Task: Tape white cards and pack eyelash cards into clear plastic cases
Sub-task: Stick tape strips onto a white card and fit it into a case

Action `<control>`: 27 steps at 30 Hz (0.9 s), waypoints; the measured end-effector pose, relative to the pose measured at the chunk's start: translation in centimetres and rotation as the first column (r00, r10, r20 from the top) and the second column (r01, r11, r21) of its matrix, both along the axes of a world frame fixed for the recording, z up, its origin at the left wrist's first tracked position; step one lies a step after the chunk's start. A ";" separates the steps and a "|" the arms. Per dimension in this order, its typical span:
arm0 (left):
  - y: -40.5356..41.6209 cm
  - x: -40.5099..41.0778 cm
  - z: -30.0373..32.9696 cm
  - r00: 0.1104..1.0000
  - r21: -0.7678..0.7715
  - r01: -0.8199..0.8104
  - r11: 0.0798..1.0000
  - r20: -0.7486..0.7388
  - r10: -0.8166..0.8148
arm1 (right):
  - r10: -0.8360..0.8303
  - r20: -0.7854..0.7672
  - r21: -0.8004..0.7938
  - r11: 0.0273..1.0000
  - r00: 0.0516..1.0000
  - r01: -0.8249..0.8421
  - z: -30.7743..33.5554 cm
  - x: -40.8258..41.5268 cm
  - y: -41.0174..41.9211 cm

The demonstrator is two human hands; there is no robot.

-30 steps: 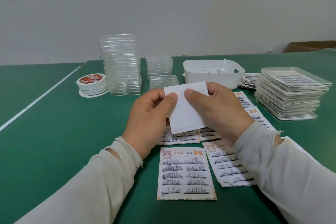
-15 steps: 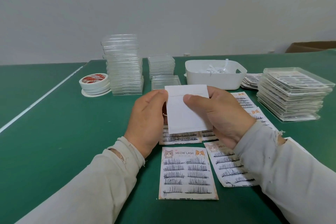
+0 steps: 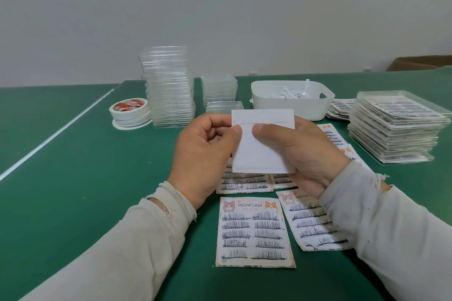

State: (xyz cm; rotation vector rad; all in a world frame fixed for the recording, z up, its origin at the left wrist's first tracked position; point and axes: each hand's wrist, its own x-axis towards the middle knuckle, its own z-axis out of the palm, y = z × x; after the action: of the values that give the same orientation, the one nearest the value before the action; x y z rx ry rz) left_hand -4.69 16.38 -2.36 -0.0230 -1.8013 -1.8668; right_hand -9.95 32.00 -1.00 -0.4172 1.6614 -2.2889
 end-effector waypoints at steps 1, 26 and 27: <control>0.0 0.0 0.0 1.000 0.001 -0.001 1.000 -0.006 0.001 | -0.008 -0.005 0.007 1.000 1.000 0.008 0.0 0.0 0.0; 0.1 -0.2 -0.2 0.990 -0.158 -0.142 0.977 -0.042 0.137 | -0.114 -0.207 0.148 0.978 0.972 0.146 0.0 0.3 -0.2; 0.1 -0.2 -0.2 0.990 -0.153 -0.141 0.978 -0.038 0.137 | -0.111 -0.210 0.147 0.979 0.971 0.144 0.0 0.3 -0.2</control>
State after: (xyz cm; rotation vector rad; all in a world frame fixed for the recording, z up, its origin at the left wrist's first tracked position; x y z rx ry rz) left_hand -4.91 16.47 -2.55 0.0204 -1.8758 -1.6194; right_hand -9.62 31.79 -0.96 -0.5345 2.0099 -2.2414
